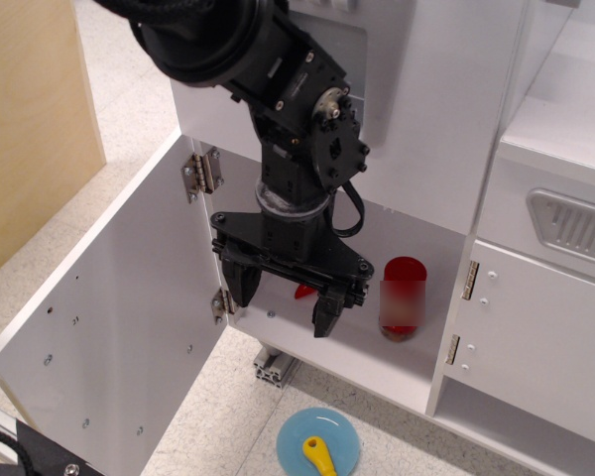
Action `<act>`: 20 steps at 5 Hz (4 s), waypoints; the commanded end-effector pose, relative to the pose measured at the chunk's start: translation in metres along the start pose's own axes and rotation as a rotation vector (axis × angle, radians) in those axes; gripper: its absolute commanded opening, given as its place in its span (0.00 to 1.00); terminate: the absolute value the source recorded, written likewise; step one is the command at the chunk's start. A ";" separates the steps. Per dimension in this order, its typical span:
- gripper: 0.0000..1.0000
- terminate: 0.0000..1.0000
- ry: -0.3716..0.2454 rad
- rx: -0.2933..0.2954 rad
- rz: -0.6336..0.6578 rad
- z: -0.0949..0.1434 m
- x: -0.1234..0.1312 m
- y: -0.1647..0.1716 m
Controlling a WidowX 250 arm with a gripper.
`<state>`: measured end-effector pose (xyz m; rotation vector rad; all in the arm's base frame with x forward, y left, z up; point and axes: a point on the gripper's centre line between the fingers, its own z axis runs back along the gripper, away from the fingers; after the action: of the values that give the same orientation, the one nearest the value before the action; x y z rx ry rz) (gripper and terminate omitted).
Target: Close low fridge
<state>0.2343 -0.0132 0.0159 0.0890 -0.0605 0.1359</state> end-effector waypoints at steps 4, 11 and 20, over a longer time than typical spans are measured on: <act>1.00 0.00 -0.064 0.104 0.020 -0.011 0.012 0.100; 1.00 0.00 -0.013 -0.150 0.013 -0.013 0.029 0.148; 1.00 0.00 -0.039 -0.042 -0.129 -0.015 -0.019 0.095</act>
<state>0.1975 0.0753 -0.0016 0.0442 -0.0707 0.0024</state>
